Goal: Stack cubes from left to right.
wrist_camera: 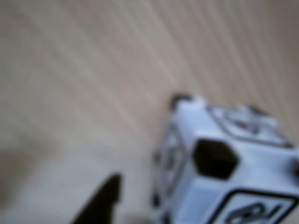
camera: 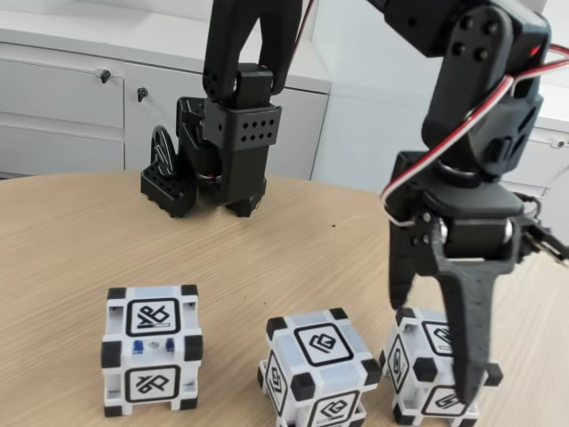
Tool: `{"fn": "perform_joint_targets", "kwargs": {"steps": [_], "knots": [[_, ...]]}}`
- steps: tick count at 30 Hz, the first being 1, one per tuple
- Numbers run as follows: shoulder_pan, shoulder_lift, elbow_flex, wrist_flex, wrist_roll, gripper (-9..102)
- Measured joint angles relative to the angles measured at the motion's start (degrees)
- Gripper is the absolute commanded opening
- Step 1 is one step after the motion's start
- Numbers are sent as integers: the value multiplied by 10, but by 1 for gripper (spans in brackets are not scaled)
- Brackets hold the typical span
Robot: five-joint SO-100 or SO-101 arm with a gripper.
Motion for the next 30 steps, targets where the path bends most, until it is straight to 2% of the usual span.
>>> {"fn": "perform_joint_targets", "kwargs": {"steps": [7, 22, 30], "knots": [[-1, 0, -53, 42, -4, 41], [0, -66, -81, 44, -15, 41], [0, -93, -86, 44, -22, 35]]}}
